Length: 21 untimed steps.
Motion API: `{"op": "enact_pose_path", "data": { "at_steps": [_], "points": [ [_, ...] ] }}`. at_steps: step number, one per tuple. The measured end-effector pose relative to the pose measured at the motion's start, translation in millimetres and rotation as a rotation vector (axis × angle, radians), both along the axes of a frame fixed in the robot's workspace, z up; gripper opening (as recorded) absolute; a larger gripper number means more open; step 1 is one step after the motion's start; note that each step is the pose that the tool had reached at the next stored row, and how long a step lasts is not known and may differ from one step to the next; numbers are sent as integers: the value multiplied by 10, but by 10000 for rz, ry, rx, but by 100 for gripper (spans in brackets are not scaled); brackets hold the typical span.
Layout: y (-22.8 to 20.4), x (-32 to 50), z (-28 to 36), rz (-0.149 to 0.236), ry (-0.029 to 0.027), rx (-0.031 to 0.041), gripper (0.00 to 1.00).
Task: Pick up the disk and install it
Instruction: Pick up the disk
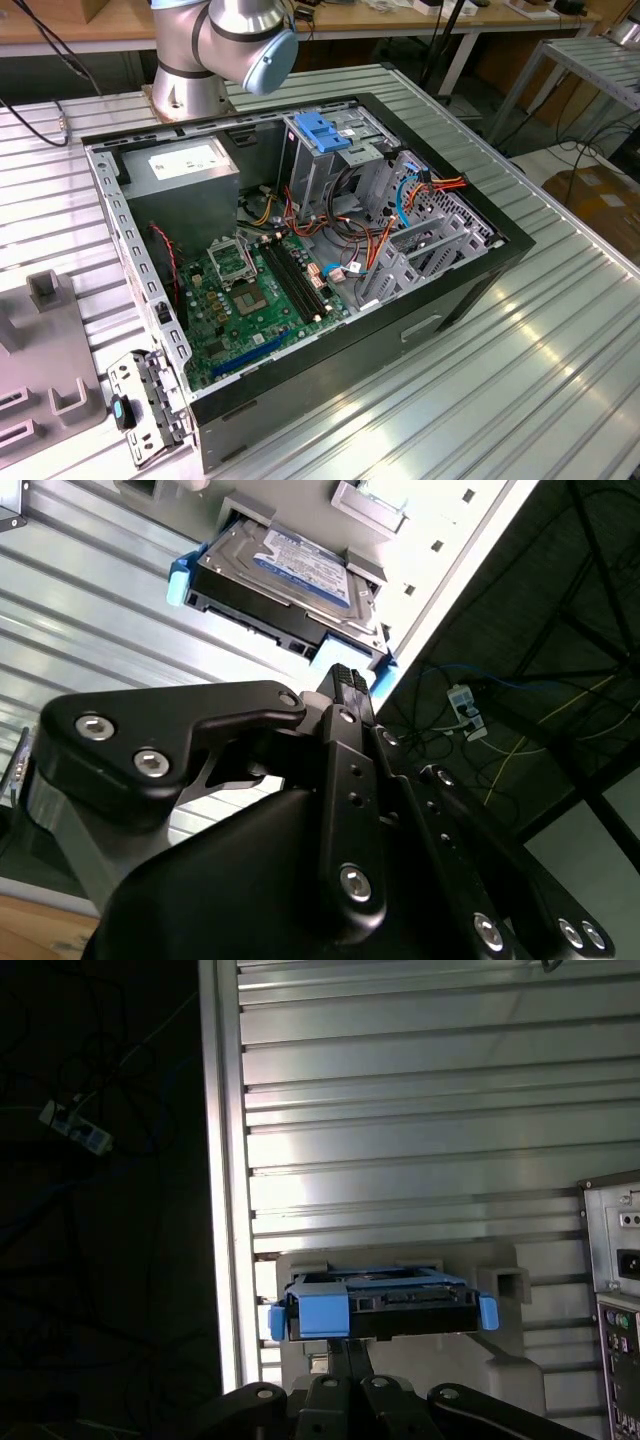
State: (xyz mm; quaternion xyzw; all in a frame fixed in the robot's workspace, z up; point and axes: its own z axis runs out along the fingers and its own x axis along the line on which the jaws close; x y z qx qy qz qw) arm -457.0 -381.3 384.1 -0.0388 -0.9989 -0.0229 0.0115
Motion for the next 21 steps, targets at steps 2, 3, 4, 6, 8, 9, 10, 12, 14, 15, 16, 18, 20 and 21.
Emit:
{"op": "enact_pose_path", "data": {
  "at_steps": [2, 3, 4, 6, 8, 9, 10, 12, 14, 15, 16, 18, 20, 21],
  "points": [
    [0, 0, 0, 0, 0, 0, 11],
    [0, 0, 0, 0, 0, 0, 11],
    [0, 0, 0, 0, 0, 0, 11],
    [0, -1, 0, 13, 0, 0, 11],
    [0, -1, -1, 209, -1, 0, 11],
    [0, -1, 0, 385, 0, 0, 11],
    [0, -1, 0, 509, 0, 0, 11],
    [0, -1, 0, 755, -1, 1, 11],
    [0, -1, 0, 956, 0, 0, 11],
    [0, -1, 0, 1087, 0, 0, 11],
    [0, -1, 0, 1178, 0, 0, 11],
    [0, -1, 0, 1506, 0, 0, 11],
    [0, -1, 0, 1741, 0, 0, 11],
    [0, -1, 0, 1833, 0, 0, 11]
  ]
}}
